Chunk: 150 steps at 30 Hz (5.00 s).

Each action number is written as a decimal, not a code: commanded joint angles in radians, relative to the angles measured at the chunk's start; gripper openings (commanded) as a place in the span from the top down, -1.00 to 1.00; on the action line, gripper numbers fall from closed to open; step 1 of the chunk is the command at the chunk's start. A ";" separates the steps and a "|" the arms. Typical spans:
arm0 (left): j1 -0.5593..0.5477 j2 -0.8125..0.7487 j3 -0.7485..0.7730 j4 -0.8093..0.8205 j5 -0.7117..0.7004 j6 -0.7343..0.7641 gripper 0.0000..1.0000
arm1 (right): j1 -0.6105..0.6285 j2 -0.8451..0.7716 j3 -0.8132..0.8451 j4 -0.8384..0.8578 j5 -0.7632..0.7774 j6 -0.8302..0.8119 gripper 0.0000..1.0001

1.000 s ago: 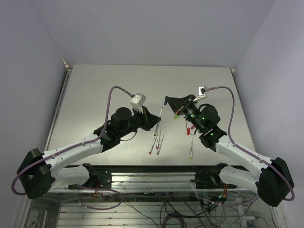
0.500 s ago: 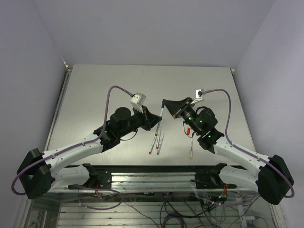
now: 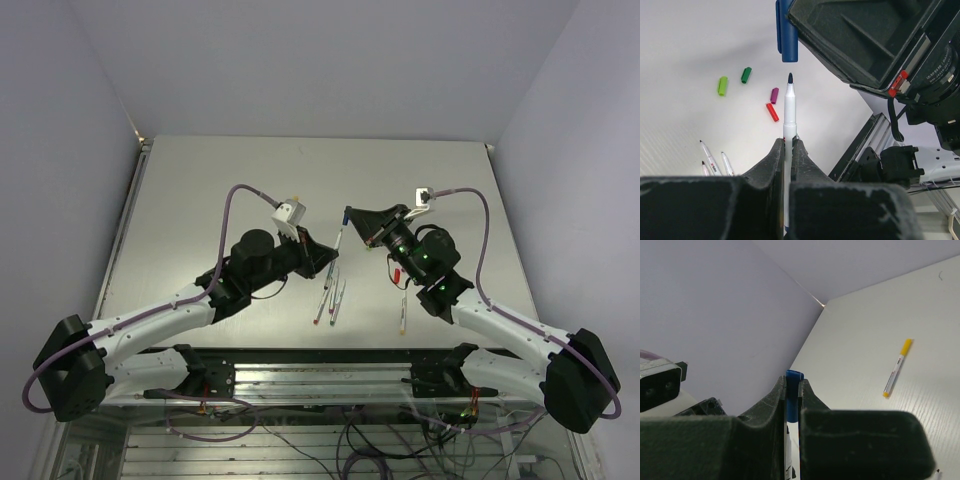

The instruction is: Insert the pens into the pen caps

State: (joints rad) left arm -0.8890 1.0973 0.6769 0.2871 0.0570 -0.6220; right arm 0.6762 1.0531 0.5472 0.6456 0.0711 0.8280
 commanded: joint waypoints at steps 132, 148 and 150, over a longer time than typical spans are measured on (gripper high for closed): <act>0.000 -0.046 -0.053 0.090 -0.035 -0.013 0.86 | 0.066 0.030 0.000 0.005 0.022 -0.058 1.00; -0.001 -0.025 -0.062 0.138 -0.080 -0.035 0.86 | 0.081 0.030 -0.028 0.024 -0.017 -0.024 1.00; -0.002 -0.020 -0.060 0.158 -0.093 -0.040 0.87 | 0.092 0.030 -0.037 0.029 -0.023 -0.019 1.00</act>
State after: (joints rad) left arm -0.8890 1.0740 0.6197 0.3527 0.0086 -0.6476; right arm 0.7479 1.0790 0.5365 0.6491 0.0753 0.7971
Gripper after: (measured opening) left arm 0.101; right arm 0.047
